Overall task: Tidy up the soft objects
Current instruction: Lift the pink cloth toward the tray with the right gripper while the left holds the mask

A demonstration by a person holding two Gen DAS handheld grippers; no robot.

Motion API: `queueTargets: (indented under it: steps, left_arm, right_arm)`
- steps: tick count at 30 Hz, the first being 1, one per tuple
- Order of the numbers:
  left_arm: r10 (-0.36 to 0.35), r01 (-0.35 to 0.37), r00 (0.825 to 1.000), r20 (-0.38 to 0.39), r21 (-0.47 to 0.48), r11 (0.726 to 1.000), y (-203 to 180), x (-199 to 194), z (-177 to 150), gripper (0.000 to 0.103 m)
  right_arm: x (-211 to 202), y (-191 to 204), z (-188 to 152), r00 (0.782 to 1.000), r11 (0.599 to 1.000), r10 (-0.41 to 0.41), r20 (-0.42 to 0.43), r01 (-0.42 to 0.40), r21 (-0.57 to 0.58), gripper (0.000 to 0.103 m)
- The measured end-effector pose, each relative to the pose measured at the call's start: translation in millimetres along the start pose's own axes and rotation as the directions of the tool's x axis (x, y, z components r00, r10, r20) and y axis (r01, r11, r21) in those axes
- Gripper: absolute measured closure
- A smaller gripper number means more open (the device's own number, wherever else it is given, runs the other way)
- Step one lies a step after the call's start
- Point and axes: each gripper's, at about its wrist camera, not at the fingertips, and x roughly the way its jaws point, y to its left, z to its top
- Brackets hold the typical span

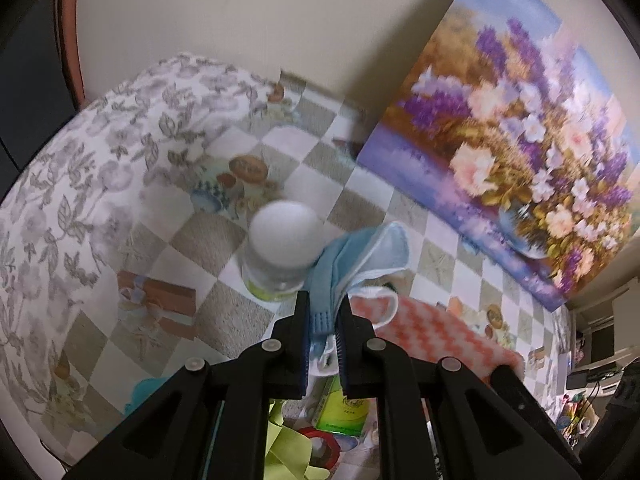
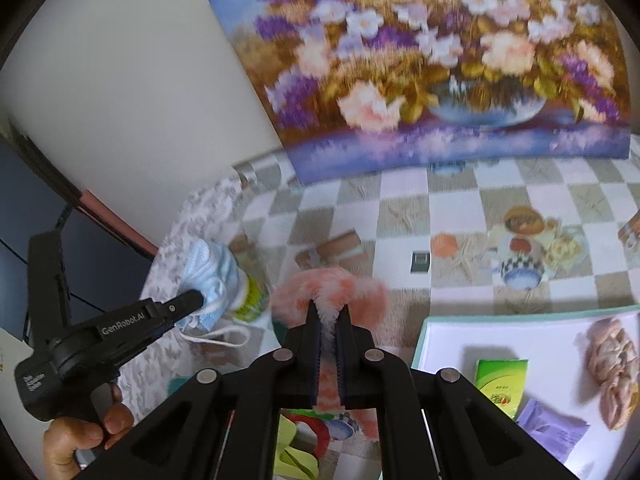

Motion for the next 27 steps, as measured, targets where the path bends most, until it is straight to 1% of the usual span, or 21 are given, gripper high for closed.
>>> queueTargets:
  steps: [6,14,17,19,21,24,27]
  left_arm:
    - [-0.029,0.028,0.997,0.069,0.009,1.0,-4,-30,5,0.092]
    - [-0.08,0.073,0.985,0.155,0.052,0.996,-19,-73,6,0.092]
    - [-0.102,0.09,0.979,0.177,0.077,0.993,-28,-86,4,0.092]
    - [-0.12,0.103,0.975,0.188,0.098,0.99,-36,-94,1,0.092]
    - [-0.149,0.128,0.971,0.188,0.121,0.984,-45,-101,-2,0.092]
    - [-0.171,0.144,0.968,0.182,0.156,0.977,-59,-105,-8,0.092]
    - [-0.191,0.157,0.967,0.171,0.191,0.969,-75,-108,-15,0.092]
  right_arm:
    - [-40,7,12,0.995,1.0,0.019,0.101,-0.018,-0.009,0.097]
    - [-98,5,19,0.972,1.0,0.014,0.233,-0.013,-0.005,0.097]
    - [-117,0,19,0.962,1.0,-0.013,0.272,0.013,0.003,0.097]
    - [-129,-6,19,0.955,0.999,-0.046,0.295,0.044,0.014,0.097]
    - [-140,-14,19,0.948,0.997,-0.076,0.309,0.07,0.031,0.097]
    - [-157,-28,19,0.938,0.994,-0.106,0.331,0.089,0.066,0.097]
    - [-175,-43,19,0.923,0.985,-0.168,0.346,0.141,0.101,0.097]
